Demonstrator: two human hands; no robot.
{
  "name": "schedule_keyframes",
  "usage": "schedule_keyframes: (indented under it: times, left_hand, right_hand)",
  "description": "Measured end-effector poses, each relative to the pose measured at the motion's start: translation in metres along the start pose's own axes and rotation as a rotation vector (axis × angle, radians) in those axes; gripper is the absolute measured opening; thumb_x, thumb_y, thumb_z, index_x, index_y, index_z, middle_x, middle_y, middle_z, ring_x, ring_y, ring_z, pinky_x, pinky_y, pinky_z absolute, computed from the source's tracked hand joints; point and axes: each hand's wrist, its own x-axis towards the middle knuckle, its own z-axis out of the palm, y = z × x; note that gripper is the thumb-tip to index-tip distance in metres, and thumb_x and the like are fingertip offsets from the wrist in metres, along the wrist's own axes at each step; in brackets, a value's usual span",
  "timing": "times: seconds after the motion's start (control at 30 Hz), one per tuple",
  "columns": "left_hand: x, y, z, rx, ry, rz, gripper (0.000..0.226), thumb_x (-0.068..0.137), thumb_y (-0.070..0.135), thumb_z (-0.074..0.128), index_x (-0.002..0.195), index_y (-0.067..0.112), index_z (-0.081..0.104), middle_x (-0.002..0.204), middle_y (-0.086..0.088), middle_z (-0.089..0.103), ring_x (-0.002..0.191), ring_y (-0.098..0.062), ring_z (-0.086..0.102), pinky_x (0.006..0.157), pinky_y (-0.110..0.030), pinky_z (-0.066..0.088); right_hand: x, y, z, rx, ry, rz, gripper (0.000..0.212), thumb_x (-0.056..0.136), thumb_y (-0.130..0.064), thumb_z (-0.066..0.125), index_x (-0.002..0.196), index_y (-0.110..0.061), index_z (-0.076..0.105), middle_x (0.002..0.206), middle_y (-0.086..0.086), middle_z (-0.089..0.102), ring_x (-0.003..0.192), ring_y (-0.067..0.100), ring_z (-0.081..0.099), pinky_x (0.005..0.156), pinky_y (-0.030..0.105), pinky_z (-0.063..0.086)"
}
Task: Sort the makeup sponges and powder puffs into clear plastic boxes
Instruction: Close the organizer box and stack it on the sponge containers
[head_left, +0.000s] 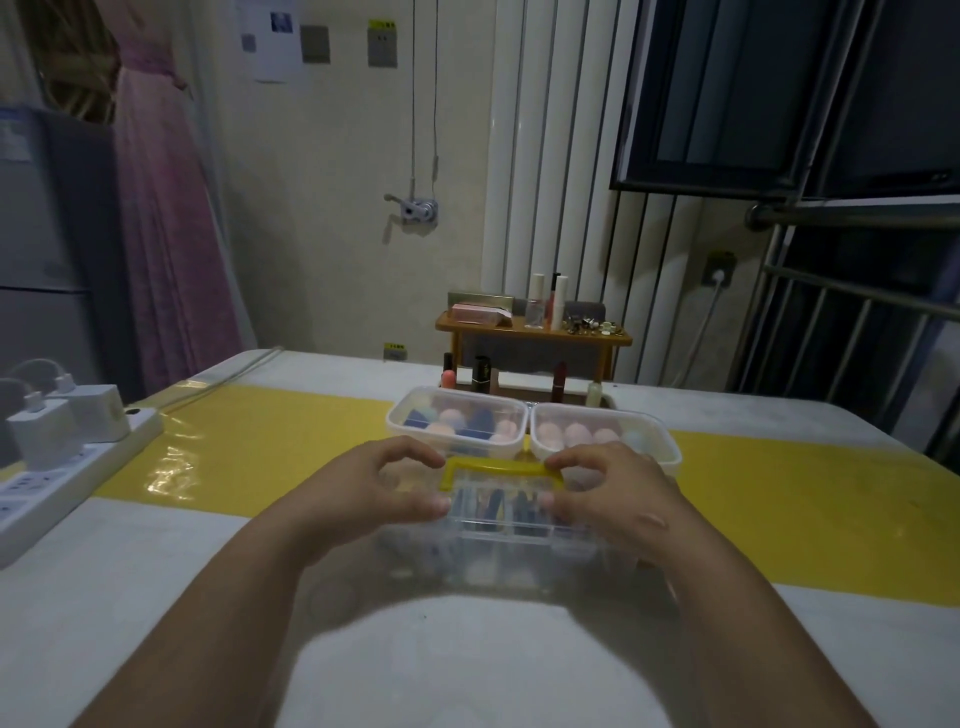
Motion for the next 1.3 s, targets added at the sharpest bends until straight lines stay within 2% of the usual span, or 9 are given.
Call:
schedule_keyframes:
  times: [0.17,0.3,0.4,0.53,0.63,0.73,0.97,1.1,1.3]
  left_hand:
    - [0.0,-0.001,-0.002,0.1,0.043,0.076,0.041,0.061,0.05,0.088,0.097,0.047,0.07,0.111,0.014,0.066,0.099,-0.01,0.063,0.085,-0.033,0.053]
    - [-0.005,-0.004,-0.013,0.111,-0.219,0.023,0.073,0.051,0.044,0.09,0.114,0.059,0.056,0.119,0.011,0.065,0.094,-0.008,0.07,0.084,-0.03,0.057]
    - [-0.002,-0.005,-0.014,0.256,-0.198,0.005,0.088,0.051,0.045,0.093,0.12,0.065,0.043,0.119,0.014,0.063,0.099,-0.01,0.067,0.089,-0.036,0.056]
    - [0.0,-0.006,-0.014,0.403,-0.17,0.035,0.091,0.05,0.052,0.091,0.12,0.068,0.034,0.114,0.026,0.058,0.096,-0.002,0.062,0.081,-0.026,0.054]
    - [0.001,-0.008,-0.014,0.407,-0.145,0.008,0.099,0.041,0.06,0.087,0.122,0.065,0.029,0.11,0.018,0.061,0.094,-0.003,0.062,0.078,-0.024,0.054]
    - [0.002,-0.012,-0.014,0.429,-0.092,-0.012,0.116,0.033,0.065,0.085,0.131,0.058,0.024,0.106,0.013,0.064,0.091,-0.007,0.065,0.08,-0.028,0.055]
    - [0.004,-0.014,-0.015,0.392,-0.044,0.06,0.118,0.033,0.064,0.085,0.133,0.069,0.022,0.102,0.016,0.065,0.084,-0.004,0.067,0.072,-0.022,0.055]
    - [0.004,-0.013,-0.019,0.191,0.154,0.161,0.105,0.035,0.06,0.085,0.121,0.079,0.028,0.099,0.015,0.07,0.083,0.0,0.07,0.077,-0.029,0.058]
    - [0.017,-0.005,0.003,-0.068,0.565,0.274,0.077,0.062,0.046,0.089,0.124,0.042,0.043,0.108,0.022,0.061,0.102,0.0,0.06,0.078,-0.029,0.051]
  right_hand:
    - [0.001,0.002,0.0,-0.028,-0.004,-0.056,0.043,0.075,-0.059,0.075,0.116,-0.047,0.068,0.126,-0.01,0.061,0.106,0.015,0.057,0.092,0.041,0.053]
    - [-0.002,0.009,-0.012,-0.149,-0.194,-0.098,0.098,0.044,-0.085,0.064,0.136,-0.05,0.051,0.141,-0.015,0.047,0.125,0.015,0.045,0.104,0.043,0.044]
    - [-0.002,0.007,-0.009,-0.331,-0.223,-0.121,0.106,0.045,-0.073,0.078,0.139,-0.056,0.032,0.152,-0.017,0.029,0.141,0.019,0.022,0.112,0.048,0.034]
    - [-0.004,0.003,-0.004,-0.341,-0.168,-0.111,0.101,0.051,-0.058,0.087,0.135,-0.056,0.031,0.152,-0.014,0.026,0.14,0.019,0.022,0.112,0.046,0.035]
    - [-0.006,0.01,-0.011,-0.299,-0.168,0.008,0.119,0.048,-0.059,0.089,0.145,-0.054,0.021,0.161,-0.011,0.006,0.146,0.027,0.019,0.113,0.046,0.035]
    - [-0.008,0.013,-0.015,-0.291,-0.195,0.108,0.13,0.047,-0.057,0.092,0.151,-0.048,0.013,0.161,-0.003,0.018,0.14,0.028,0.035,0.106,0.04,0.042]
    - [-0.009,0.011,-0.013,-0.209,-0.206,0.052,0.124,0.055,-0.052,0.09,0.152,-0.042,0.013,0.152,-0.004,0.041,0.128,0.023,0.048,0.096,0.034,0.048]
    - [-0.006,0.012,-0.017,-0.092,-0.123,0.007,0.123,0.056,-0.053,0.09,0.153,-0.044,0.015,0.147,-0.005,0.049,0.123,0.018,0.053,0.092,0.031,0.05]
    - [-0.001,0.009,-0.014,0.21,0.224,-0.117,0.081,0.06,-0.053,0.088,0.123,-0.055,0.037,0.094,-0.032,0.047,0.075,-0.008,0.05,0.058,0.015,0.039]
